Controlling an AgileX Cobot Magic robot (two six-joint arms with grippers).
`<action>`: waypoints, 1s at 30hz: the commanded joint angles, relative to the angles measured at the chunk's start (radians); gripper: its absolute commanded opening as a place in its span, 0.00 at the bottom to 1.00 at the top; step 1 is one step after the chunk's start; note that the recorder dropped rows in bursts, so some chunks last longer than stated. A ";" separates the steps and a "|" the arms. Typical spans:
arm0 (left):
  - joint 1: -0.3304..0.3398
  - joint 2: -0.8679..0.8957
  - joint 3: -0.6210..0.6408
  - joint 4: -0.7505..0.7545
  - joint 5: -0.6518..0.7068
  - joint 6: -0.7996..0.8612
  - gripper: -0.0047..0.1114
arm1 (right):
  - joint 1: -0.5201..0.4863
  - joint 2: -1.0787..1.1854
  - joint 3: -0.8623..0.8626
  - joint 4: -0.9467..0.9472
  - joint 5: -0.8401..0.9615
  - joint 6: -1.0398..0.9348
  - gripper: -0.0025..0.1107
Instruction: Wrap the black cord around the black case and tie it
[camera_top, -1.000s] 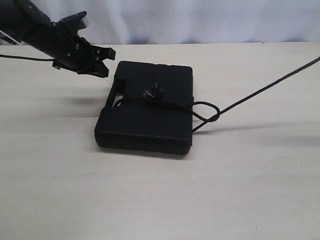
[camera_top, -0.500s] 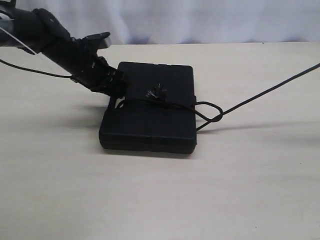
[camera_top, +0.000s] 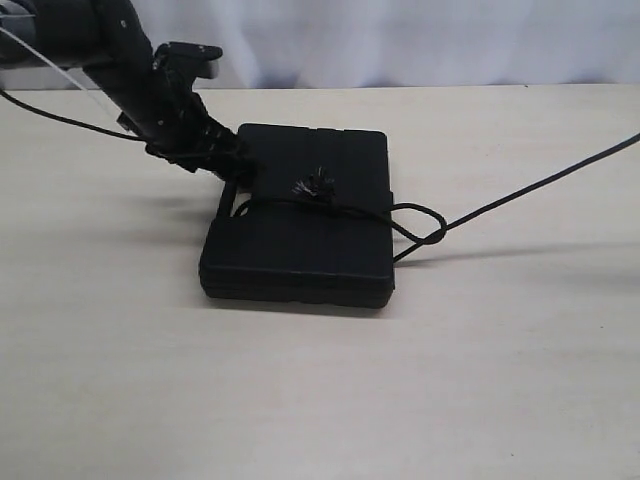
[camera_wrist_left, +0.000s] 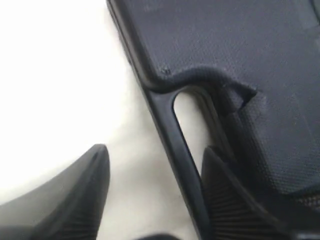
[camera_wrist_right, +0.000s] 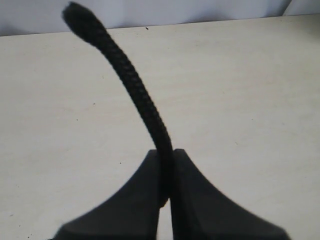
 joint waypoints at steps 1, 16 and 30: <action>-0.012 0.037 -0.004 -0.062 -0.017 -0.022 0.49 | -0.010 0.002 0.000 0.005 -0.008 -0.012 0.06; 0.003 0.105 -0.022 -0.114 -0.111 -0.017 0.12 | -0.010 0.002 0.000 0.008 0.002 -0.012 0.06; 0.152 -0.011 0.021 -0.163 -0.030 -0.002 0.04 | -0.012 0.009 0.000 0.008 -0.036 -0.012 0.06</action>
